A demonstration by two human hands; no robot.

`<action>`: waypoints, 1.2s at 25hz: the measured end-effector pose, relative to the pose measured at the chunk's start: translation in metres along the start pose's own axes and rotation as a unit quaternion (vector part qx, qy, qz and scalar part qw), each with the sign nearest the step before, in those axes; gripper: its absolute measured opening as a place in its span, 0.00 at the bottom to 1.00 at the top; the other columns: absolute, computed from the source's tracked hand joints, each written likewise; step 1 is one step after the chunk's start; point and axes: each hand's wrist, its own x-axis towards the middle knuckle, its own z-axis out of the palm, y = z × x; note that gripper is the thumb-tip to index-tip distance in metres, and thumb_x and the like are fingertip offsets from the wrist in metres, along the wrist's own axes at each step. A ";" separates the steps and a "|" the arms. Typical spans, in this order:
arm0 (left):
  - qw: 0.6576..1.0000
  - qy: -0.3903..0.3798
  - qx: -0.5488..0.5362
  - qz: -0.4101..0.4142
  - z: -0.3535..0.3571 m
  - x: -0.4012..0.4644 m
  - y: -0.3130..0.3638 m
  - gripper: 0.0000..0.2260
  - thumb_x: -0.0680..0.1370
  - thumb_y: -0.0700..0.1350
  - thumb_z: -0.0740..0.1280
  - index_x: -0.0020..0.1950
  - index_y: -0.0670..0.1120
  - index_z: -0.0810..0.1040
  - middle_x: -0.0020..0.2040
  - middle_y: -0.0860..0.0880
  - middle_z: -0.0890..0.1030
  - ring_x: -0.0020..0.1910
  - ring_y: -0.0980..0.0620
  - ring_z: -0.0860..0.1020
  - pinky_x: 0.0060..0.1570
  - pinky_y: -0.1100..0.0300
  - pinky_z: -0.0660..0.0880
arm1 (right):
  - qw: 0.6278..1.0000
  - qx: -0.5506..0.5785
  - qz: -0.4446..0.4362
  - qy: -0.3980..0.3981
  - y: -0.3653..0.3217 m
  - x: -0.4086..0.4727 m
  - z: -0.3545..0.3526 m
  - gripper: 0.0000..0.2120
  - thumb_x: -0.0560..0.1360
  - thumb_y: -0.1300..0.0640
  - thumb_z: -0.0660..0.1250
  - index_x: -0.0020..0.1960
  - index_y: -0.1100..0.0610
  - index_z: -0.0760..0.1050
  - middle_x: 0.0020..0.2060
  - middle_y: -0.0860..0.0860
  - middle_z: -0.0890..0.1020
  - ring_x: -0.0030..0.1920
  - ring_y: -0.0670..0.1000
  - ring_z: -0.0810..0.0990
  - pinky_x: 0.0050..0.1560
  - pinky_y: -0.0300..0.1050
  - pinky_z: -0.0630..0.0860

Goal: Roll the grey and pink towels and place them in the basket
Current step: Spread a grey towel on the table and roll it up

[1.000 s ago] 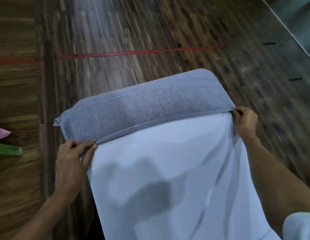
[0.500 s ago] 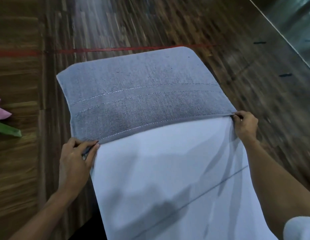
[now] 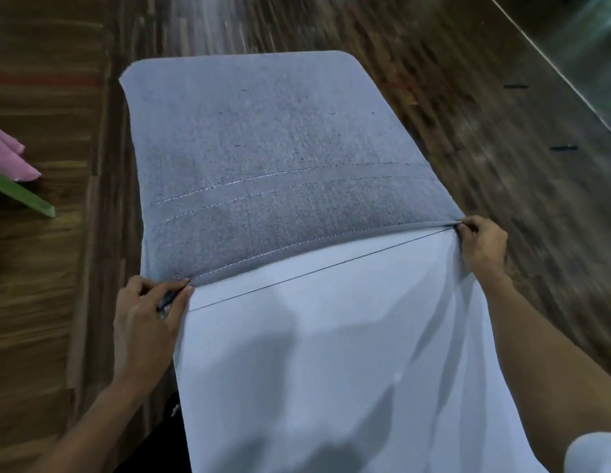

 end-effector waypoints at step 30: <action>0.996 0.041 0.023 -0.072 -0.042 -0.466 0.114 0.06 0.73 0.39 0.73 0.49 0.40 0.82 0.43 0.45 0.72 0.44 0.47 0.70 0.44 0.55 0.67 | 0.998 -0.009 0.008 -0.054 0.258 -0.305 -0.181 0.10 0.79 0.62 0.65 0.55 0.64 0.80 0.53 0.64 0.78 0.54 0.65 0.77 0.58 0.53 0.72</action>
